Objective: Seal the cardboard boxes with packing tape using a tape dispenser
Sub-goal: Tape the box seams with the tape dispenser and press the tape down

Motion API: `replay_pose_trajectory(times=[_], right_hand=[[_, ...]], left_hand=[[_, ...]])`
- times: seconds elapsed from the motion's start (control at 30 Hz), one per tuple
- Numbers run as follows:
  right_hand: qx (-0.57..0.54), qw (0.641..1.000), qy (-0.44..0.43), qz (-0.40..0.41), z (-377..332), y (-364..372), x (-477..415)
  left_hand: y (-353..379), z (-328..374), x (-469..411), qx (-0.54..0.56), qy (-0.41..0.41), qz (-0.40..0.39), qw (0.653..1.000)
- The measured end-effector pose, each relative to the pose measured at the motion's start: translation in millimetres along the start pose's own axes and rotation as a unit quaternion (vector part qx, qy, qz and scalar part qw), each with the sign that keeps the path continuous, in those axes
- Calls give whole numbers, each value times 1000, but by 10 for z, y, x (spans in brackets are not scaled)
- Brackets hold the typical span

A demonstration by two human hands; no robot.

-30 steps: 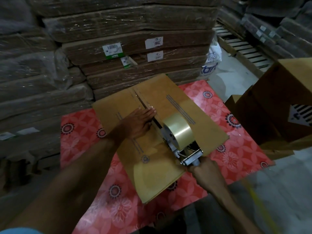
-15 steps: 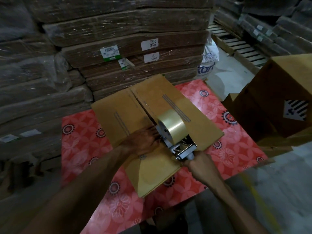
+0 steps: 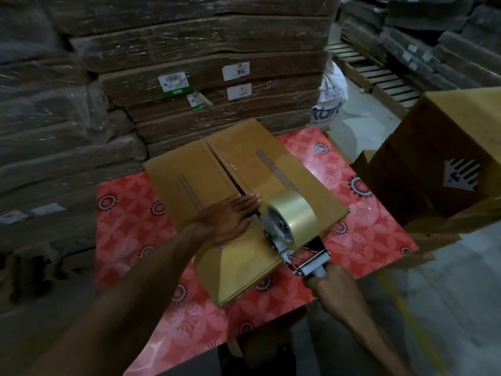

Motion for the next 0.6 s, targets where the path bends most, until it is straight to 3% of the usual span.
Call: replay_pose_trajectory(times=[0.23,0.4,0.6], right_hand=[[3,998,-64,29,-103,-15,25],[-23,997,-67,32,-48,-28,-19],[-30,996,-80,19,-64,-23,-56]], left_hand=[[-117,733,160,74,-29,-39,996],[-86,800,200,83,-75,-89,990],[-90,775,162,57,-93,-48,993]])
Point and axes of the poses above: each hand's wrist, its own x-axis away from the middle knuckle, its own y-axis out of the palm, z = x × y, the point moved 5 cm from there along -x, towards the middle knuckle, and after that the axes turned 4 degrees about -x, right-handed, at the moved point
